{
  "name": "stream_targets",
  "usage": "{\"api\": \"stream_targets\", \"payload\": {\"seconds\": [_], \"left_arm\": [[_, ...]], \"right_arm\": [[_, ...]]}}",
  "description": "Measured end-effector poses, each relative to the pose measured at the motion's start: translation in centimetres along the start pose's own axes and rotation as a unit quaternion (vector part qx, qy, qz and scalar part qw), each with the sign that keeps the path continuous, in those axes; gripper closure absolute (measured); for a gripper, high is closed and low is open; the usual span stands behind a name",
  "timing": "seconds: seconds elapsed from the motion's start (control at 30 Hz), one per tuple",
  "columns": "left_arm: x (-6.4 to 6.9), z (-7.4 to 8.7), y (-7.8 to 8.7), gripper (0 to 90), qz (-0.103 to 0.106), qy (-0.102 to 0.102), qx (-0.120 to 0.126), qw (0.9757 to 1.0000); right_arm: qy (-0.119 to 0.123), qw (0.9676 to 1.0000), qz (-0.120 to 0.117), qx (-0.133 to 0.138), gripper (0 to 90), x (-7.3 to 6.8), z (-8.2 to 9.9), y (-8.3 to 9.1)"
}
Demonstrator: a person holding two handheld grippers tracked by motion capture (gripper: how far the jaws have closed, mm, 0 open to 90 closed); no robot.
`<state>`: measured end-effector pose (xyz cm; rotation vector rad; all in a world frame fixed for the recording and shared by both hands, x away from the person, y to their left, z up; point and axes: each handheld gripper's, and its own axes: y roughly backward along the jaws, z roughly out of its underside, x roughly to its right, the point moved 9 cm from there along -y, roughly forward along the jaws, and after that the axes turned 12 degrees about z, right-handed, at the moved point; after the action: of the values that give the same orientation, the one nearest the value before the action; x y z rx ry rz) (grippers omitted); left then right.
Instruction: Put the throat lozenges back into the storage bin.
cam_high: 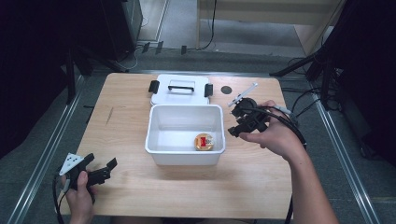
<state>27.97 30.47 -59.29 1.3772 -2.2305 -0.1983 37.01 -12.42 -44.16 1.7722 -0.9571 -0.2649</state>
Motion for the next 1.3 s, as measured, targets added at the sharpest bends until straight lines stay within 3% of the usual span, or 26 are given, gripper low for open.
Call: {"api": "stream_targets", "payload": {"seconds": [0.37, 0.5, 0.67, 0.77, 0.87, 1.1, 1.3], "left_arm": [[0.0, 0.0, 0.0, 0.0, -0.001, -0.002, -0.001, 1.0000], [0.0, 0.0, 0.0, 0.0, -0.001, -0.004, -0.002, 1.0000], [0.0, 0.0, 0.0, 0.0, -0.001, -0.004, -0.002, 1.0000], [0.0, 0.0, 0.0, 0.0, -0.002, -0.004, -0.002, 1.0000], [0.0, 0.0, 0.0, 0.0, -0.002, -0.005, -0.002, 1.0000], [0.0, 0.0, 0.0, 0.0, -0.002, -0.005, -0.002, 1.0000], [0.0, 0.0, 0.0, 0.0, -0.003, -0.005, -0.002, 1.0000]], "right_arm": [[-0.051, 0.9984, 0.007, -0.023, 45.6, 2.0, 4.9, -1.6], [-0.067, 0.9969, 0.020, -0.036, 34.3, 2.5, 6.7, -2.5], [-0.094, 0.9932, 0.053, -0.043, 17.3, 3.5, 8.5, -3.2], [-0.103, 0.9917, 0.062, -0.045, 12.2, 3.7, 9.6, -3.6], [-0.111, 0.9902, 0.067, -0.054, 0.7, 3.8, 10.7, -4.1], [-0.142, 0.9860, 0.079, -0.038, 0.0, 4.3, 12.7, -4.9], [-0.178, 0.9798, 0.091, -0.010, 0.0, 5.0, 14.6, -5.7]]}}
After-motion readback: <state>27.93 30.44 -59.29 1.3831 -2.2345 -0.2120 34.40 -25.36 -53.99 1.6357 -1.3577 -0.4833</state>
